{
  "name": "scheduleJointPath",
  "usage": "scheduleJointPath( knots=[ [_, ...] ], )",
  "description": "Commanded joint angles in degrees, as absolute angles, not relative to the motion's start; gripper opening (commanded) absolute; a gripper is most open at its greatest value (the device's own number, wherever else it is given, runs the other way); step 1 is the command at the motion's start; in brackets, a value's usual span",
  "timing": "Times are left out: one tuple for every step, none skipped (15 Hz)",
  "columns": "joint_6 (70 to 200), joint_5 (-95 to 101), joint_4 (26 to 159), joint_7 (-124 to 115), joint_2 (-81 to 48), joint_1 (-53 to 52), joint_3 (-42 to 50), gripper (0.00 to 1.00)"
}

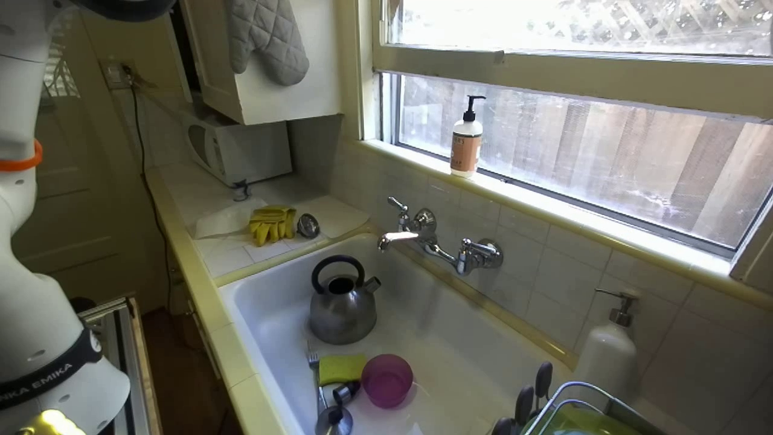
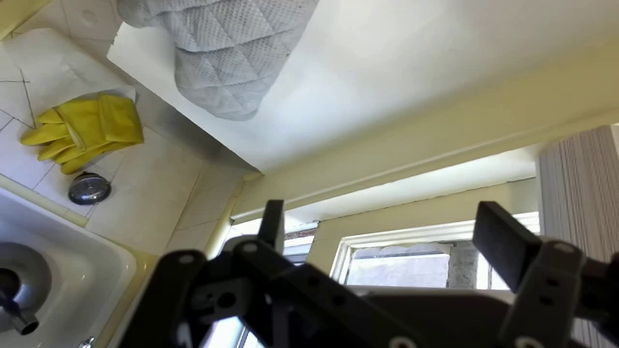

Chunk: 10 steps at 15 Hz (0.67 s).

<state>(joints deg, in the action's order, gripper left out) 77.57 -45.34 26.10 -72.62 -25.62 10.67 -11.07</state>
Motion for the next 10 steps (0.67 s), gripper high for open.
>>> scheduleJointPath(
  knots=[
    [73.26, -49.69, 27.18, -71.25, -24.7, 14.05, -11.73, 1.0],
    [72.17, -50.86, 27.25, -70.96, -24.58, 14.9, -11.74, 1.0],
    [71.19, -52.08, 27.29, -70.41, -24.54, 15.74, -11.68, 1.0],
    [70.01, -53.53, 27.42, -70.02, -24.48, 16.75, -11.71, 1.0],
    [68.71, -55.15, 27.56, -69.62, -24.35, 17.85, -11.79, 1.0],
    [67.04, -56.69, 27.76, -69.0, -24.29, 18.87, -11.82, 1.0],
    [65.59, -58.02, 27.9, -68.39, -24.26, 19.76, -11.75, 1.0],
    [63.44, -59.39, 27.95, -67.44, -24.38, 20.64, -11.72, 1.0],
    [61.6, -60.45, 27.99, -66.1, -24.55, 21.26, -11.58, 1.0],
    [59.71, -61.63, 27.74, -65.08, -24.8, 21.84, -11.52, 1.0]
  ],
)
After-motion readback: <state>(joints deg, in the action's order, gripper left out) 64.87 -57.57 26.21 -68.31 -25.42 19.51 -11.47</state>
